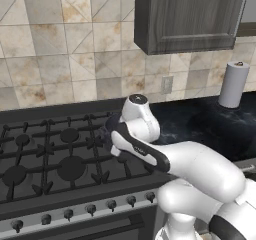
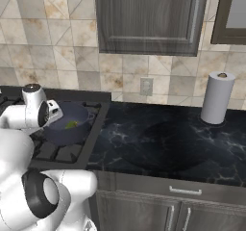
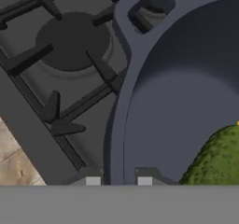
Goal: Turn on the sink faucet. Then move the cucumber from the counter to the sink. Turn off the sink. Move the vegetable from the sink to the pot next to the stove. Finally move the pot to the front center burner.
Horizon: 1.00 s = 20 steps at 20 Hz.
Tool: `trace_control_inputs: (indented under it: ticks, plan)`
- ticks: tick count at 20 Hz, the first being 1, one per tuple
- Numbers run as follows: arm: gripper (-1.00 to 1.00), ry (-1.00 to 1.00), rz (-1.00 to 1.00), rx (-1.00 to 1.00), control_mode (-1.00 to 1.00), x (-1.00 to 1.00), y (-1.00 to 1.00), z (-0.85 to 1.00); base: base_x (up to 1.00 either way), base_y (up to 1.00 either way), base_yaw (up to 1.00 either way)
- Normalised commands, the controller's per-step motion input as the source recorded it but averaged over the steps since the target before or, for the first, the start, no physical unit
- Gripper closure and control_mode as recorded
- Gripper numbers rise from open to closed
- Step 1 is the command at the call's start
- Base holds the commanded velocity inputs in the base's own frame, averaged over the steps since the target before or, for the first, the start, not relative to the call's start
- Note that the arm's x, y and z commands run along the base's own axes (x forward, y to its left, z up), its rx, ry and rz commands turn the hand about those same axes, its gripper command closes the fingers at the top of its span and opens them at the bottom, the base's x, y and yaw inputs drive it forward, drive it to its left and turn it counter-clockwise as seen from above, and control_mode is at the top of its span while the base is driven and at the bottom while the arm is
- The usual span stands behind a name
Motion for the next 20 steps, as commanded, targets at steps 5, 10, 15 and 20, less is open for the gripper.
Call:
trace_control_inputs:
  ticks: [5, 10, 15, 20]
  plan:
    - [1.00, 0.00, 0.32, 0.00, -1.00, -0.40, 0.95, 0.02, 0.00, 0.00, 0.00]
    - [1.00, 0.00, 0.30, 0.00, -1.00, -0.36, 0.95, 0.00, 0.00, 0.00, 0.00]
    - [1.00, 0.00, 0.24, 0.00, -1.00, -0.10, 0.84, 0.00, 0.00, 0.00, 0.00]
    - [1.00, 0.00, 0.03, -0.03, -1.00, 0.13, 0.35, -0.19, 0.00, 0.00, 0.00]
